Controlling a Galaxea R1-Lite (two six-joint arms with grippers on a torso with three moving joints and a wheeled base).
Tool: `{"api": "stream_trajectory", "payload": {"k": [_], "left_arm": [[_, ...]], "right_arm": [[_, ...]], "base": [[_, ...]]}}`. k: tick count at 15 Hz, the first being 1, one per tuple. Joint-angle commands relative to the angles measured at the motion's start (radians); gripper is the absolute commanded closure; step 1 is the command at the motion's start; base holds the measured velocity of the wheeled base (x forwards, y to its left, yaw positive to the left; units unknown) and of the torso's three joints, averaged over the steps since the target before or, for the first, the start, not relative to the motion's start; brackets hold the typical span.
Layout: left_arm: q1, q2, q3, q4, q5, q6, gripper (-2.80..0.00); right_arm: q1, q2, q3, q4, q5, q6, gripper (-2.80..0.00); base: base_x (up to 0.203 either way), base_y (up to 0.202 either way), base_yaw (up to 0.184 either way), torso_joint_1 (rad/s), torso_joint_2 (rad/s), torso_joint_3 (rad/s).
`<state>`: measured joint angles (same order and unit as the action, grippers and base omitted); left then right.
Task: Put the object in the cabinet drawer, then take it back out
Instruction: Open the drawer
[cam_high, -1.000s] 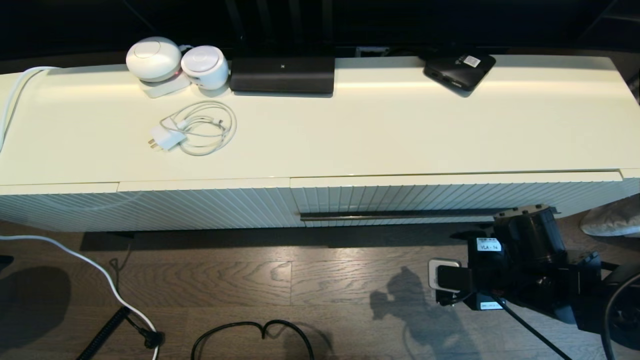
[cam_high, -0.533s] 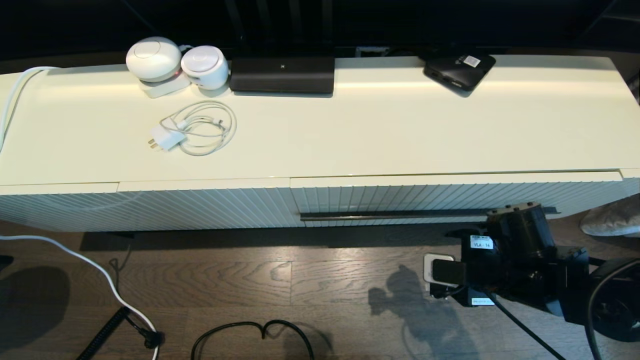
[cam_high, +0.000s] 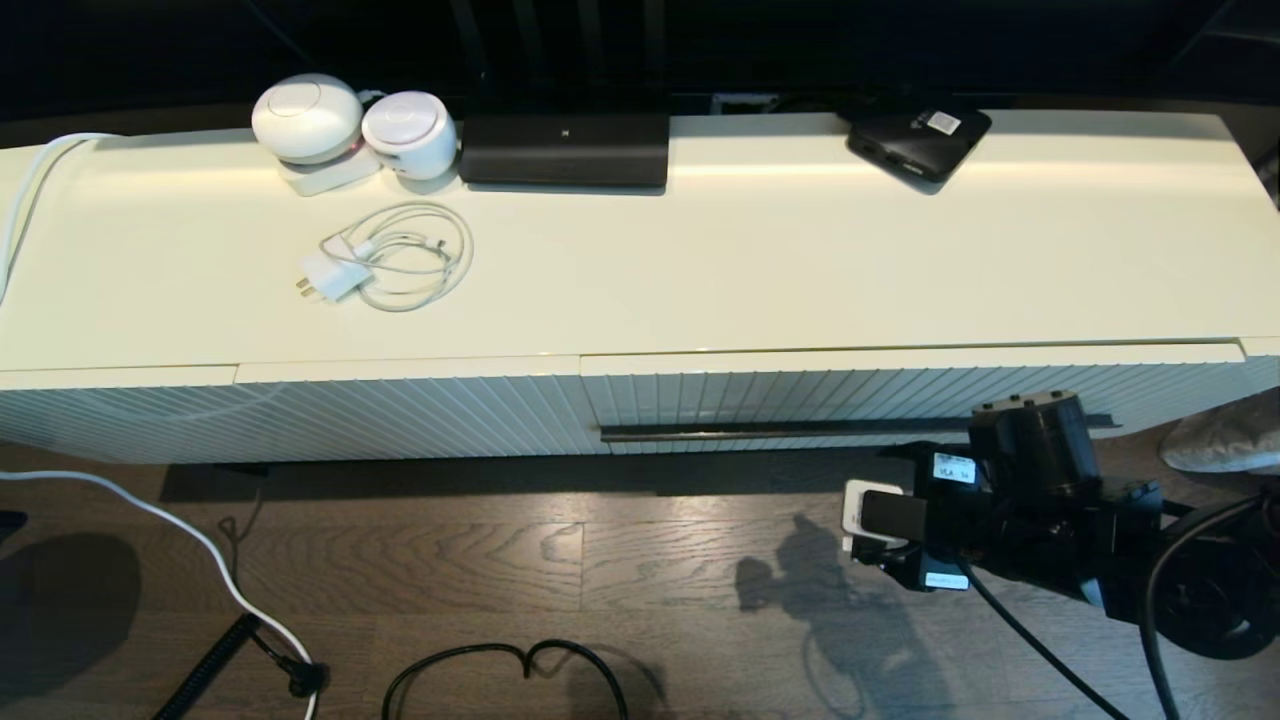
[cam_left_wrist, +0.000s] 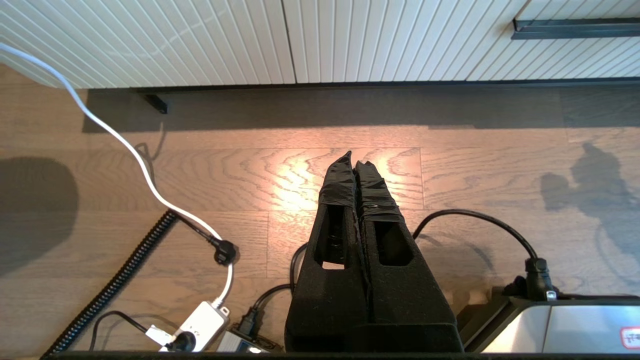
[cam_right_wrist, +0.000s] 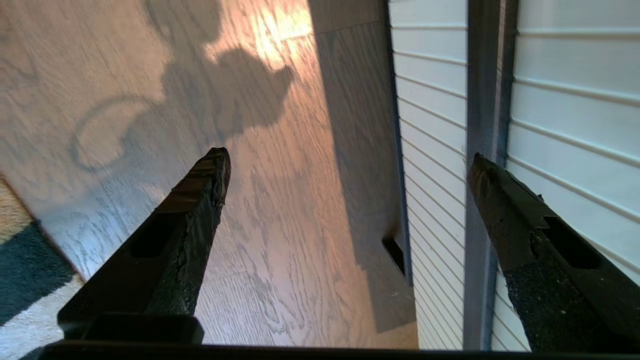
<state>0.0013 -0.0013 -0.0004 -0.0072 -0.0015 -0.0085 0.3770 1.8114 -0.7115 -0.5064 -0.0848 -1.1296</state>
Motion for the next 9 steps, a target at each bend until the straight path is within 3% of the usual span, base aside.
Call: {"api": "stream_trajectory", "payload": {"k": [1, 5, 9], "left_arm": [[0.001, -0.002, 0.0, 0.0, 0.0, -0.001, 0.0], [0.001, -0.002, -0.001, 0.0, 0.0, 0.0, 0.0], [0.0, -0.002, 0.0, 0.0, 0.0, 0.001, 0.0]], "right_arm": [[-0.001, 0.016, -0.005, -0.003, 0.008, -0.007, -2.8], [-0.001, 0.022, -0.005, 0.002, 0.031, -0.033, -2.8], [-0.003, 0.019, -0.008, -0.003, 0.034, -0.152, -2.8]], "base": [[0.0, 0.0, 0.0, 0.0, 0.0, 0.0], [0.0, 0.0, 0.0, 0.0, 0.0, 0.0], [0.0, 0.0, 0.0, 0.0, 0.0, 0.0]]}}
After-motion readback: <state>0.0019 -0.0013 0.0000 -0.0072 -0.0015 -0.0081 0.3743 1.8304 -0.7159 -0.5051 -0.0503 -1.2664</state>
